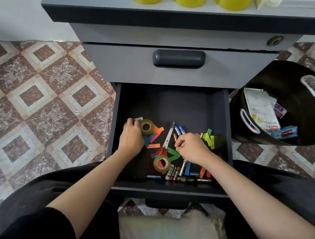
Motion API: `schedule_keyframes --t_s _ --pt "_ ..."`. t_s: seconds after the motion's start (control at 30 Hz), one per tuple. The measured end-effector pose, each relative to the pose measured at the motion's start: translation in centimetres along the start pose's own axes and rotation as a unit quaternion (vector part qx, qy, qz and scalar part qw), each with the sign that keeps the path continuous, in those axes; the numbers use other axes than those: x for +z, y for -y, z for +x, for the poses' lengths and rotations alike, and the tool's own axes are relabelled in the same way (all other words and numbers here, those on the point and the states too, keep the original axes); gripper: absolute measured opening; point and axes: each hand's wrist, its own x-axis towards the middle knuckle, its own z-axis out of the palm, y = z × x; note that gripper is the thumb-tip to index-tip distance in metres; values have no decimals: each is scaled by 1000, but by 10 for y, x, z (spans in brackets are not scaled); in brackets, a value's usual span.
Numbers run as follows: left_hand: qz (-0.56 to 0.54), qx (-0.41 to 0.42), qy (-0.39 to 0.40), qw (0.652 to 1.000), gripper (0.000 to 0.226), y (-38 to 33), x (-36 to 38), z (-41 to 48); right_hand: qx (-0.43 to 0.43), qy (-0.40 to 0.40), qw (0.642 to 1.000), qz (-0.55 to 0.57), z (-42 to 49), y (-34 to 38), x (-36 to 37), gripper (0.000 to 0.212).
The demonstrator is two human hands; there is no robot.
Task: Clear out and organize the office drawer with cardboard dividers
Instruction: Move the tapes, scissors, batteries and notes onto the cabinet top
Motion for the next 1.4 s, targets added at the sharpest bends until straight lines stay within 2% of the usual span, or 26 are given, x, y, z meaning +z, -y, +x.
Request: schedule_keyframes --t_s 0.13,0.23,0.37,0.47,0.57,0.7,0.87,0.93,1.03,1.17,1.3,1.4 --pt "48 17 50 997 50 0 4 -4 -4 20 1000 -3 -2 2 1 19" --pt "81 30 53 995 53 -2 5 -8 -55 60 994 -72 -3 6 8 39" --pt "42 -1 62 997 46 4 8 -7 -131 134 965 -185 -6 9 35 60" --pt "37 -18 75 996 41 7 8 -8 -159 151 936 -274 -11 9 48 59" --pt "37 -22 95 995 46 6 7 -8 -169 136 921 -323 -16 8 52 54" --pt "33 -24 113 993 28 3 1 -7 -108 77 938 -319 -15 4 47 53" --pt "34 -29 126 991 31 2 -1 -11 -3 19 932 -362 -6 7 40 32" --pt "34 -32 129 991 32 3 0 -12 4 11 934 -356 -4 9 42 41" --pt "20 -41 119 992 30 7 -1 -12 -32 -29 952 -303 -2 16 46 46" --pt "-9 -68 114 991 18 8 -6 -11 12 -19 974 -226 2 21 59 58" --pt "-8 -66 151 986 33 1 -5 -16 44 -40 975 -215 2 18 72 76" --pt "32 -70 163 984 33 -2 0 -19 34 -45 972 -228 2 21 75 77"
